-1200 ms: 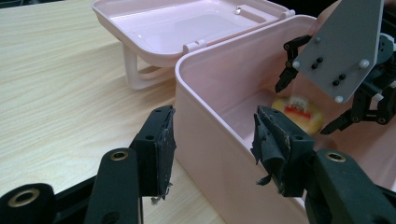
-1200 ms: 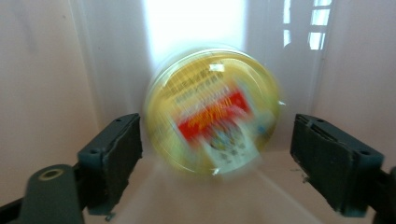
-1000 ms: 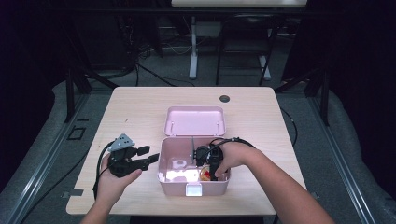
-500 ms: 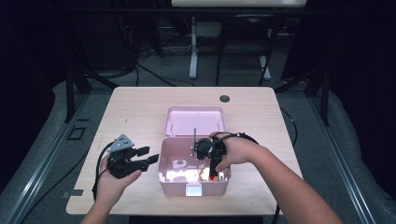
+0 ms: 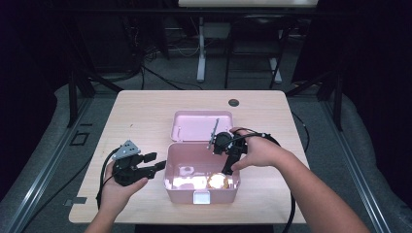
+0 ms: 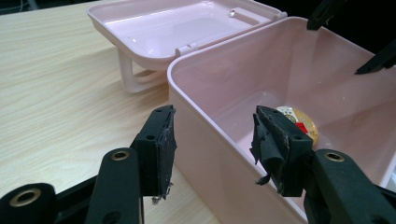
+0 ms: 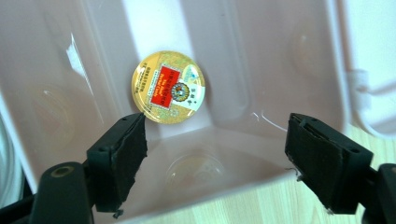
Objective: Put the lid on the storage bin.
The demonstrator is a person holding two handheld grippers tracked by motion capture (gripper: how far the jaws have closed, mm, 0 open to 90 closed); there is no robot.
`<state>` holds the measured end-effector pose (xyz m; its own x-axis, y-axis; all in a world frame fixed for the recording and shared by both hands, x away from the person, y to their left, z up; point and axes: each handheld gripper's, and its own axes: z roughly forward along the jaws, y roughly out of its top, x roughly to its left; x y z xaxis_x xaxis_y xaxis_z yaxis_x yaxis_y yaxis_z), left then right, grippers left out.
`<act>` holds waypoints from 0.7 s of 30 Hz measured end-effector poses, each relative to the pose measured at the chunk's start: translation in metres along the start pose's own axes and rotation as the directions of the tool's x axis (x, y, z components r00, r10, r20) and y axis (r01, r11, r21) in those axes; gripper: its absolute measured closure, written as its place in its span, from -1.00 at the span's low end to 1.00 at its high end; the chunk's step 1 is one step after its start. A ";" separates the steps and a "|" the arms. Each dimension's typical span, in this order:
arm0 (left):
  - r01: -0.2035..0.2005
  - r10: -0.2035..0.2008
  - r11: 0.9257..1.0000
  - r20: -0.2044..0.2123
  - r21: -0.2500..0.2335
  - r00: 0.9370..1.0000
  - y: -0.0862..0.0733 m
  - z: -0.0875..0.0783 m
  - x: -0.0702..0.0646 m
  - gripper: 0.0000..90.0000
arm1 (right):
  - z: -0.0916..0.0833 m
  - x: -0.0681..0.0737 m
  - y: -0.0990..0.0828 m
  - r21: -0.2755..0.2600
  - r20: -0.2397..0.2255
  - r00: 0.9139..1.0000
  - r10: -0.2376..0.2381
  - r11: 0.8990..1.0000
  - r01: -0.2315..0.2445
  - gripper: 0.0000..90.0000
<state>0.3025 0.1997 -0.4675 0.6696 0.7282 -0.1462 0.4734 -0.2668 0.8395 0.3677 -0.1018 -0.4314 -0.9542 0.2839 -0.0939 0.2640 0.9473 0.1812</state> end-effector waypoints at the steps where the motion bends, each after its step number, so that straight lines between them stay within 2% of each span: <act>1: 0.000 0.000 1.000 0.000 0.000 1.000 0.000 0.000 0.000 0.07 | 0.000 0.000 0.000 0.000 0.000 1.000 0.000 1.000 0.000 -0.55; 2: -0.004 0.004 1.000 0.003 -0.008 1.000 0.000 0.000 0.000 0.07 | -0.005 -0.002 -0.004 -0.021 0.006 1.000 0.024 0.999 -0.024 -0.61; 4: -0.001 0.001 1.000 0.008 -0.013 1.000 0.001 -0.001 0.000 0.07 | -0.007 -0.003 -0.005 -0.030 0.006 0.999 0.037 0.999 -0.037 -0.63; 6: -0.004 0.004 1.000 0.004 -0.022 1.000 0.002 0.000 0.000 0.06 | -0.013 -0.005 -0.013 -0.053 0.006 0.997 0.079 0.996 -0.078 -0.68; 11: -0.004 0.005 1.000 0.011 -0.030 1.000 0.002 0.000 0.000 0.04 | -0.017 -0.005 -0.020 -0.080 0.007 0.996 0.093 0.993 -0.092 -0.70; 13: -0.003 0.004 0.999 0.029 -0.035 1.000 0.002 0.001 0.000 0.04 | -0.017 -0.005 -0.023 -0.084 0.001 0.995 0.101 0.991 -0.101 -0.71; 19: -0.005 0.005 1.000 0.020 -0.017 1.000 0.002 0.003 -0.004 0.03 | -0.015 -0.008 -0.032 -0.111 0.028 0.991 0.129 0.986 -0.125 -0.64; 21: -0.004 0.004 1.000 0.021 -0.014 1.000 0.002 0.003 -0.003 0.11 | -0.016 -0.009 -0.035 -0.122 0.033 0.990 0.138 0.984 -0.133 -0.60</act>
<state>0.3030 0.1947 -0.4666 0.6834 0.7137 -0.1536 0.4625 -0.2604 0.8475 0.3648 -0.1399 -0.4211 -0.9036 0.4166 -0.0999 0.3696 0.8759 0.3100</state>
